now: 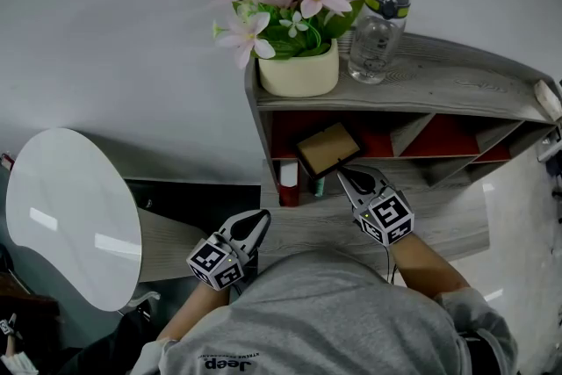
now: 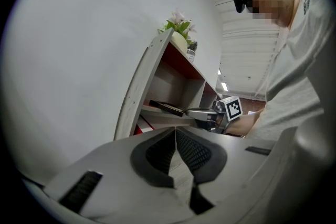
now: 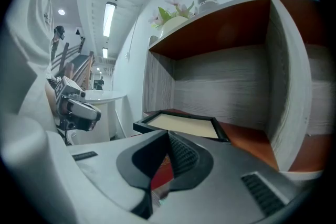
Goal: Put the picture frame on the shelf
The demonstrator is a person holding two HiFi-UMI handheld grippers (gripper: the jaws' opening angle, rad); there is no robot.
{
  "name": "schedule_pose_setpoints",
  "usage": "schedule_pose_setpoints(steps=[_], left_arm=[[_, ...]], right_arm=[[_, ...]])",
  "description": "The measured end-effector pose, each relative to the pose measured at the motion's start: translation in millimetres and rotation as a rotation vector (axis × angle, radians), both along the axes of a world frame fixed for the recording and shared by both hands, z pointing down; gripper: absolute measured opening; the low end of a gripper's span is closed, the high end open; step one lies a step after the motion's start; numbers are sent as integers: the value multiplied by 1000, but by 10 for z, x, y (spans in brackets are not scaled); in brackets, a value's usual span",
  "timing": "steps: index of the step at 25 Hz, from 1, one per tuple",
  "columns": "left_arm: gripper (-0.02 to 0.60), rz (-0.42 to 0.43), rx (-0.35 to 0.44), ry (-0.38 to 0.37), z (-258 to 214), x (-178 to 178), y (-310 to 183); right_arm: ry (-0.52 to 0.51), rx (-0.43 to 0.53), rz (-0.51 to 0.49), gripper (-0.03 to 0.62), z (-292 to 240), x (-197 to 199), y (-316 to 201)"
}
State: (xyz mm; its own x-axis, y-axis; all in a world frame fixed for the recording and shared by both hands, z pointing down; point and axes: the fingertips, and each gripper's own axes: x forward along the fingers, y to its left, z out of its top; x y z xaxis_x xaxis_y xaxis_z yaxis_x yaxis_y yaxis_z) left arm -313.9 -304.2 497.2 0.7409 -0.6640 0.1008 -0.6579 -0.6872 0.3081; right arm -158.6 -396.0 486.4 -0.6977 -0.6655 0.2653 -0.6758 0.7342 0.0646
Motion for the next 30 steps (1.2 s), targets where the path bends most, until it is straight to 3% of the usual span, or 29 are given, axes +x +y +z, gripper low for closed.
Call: schedule_pose_setpoints(steps=[30], left_arm=[[14, 2, -8, 0, 47, -65, -82]], right_arm=[[18, 1, -27, -3, -42, -371, -286]])
